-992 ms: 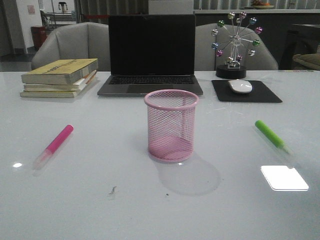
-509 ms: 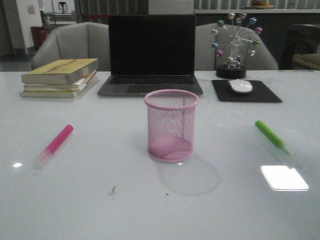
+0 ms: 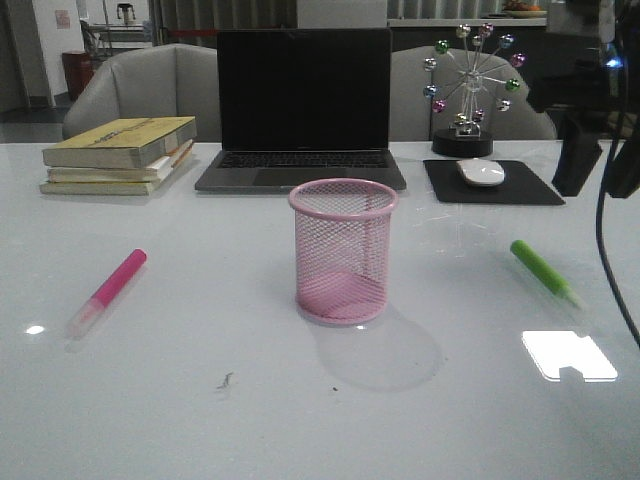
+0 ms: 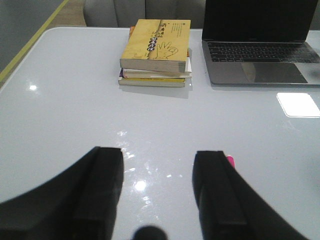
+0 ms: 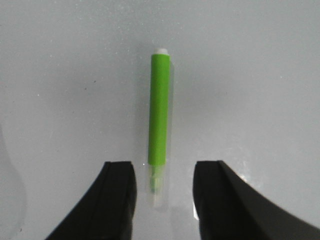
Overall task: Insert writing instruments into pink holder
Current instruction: 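Lower the right gripper over the lime-green marker and close on it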
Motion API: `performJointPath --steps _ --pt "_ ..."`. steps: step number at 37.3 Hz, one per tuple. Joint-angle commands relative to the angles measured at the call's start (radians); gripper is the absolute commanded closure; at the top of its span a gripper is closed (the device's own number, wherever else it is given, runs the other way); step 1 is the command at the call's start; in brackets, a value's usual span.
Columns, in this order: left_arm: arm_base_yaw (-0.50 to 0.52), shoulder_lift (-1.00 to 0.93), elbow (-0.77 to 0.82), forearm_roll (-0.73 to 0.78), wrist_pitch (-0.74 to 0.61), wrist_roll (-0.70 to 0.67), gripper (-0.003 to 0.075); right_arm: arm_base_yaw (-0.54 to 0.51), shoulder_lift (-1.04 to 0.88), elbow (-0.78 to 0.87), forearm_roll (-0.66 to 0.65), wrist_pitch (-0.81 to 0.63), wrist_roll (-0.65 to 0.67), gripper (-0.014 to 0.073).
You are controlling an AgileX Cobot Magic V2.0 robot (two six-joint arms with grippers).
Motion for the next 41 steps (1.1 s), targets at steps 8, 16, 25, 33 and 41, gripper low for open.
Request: performJointPath --steps 8,16,25,33,41 --pt "0.002 -0.002 -0.035 -0.012 -0.073 -0.008 0.0336 0.008 0.109 -0.167 0.001 0.036 -0.011 0.019" --pt "0.002 -0.002 -0.035 -0.012 -0.075 -0.008 0.0336 0.01 0.171 -0.196 0.001 0.029 -0.011 0.019" --pt "0.002 -0.002 -0.035 -0.012 -0.075 -0.008 0.0336 0.01 0.217 -0.196 0.001 0.02 -0.011 0.019" --pt "0.002 -0.002 -0.035 -0.012 -0.075 -0.008 0.0336 0.01 0.245 -0.196 0.002 0.021 -0.011 0.019" --pt "0.002 -0.002 -0.035 -0.012 -0.075 -0.008 0.0336 0.01 0.262 -0.196 0.002 0.011 -0.011 0.019"
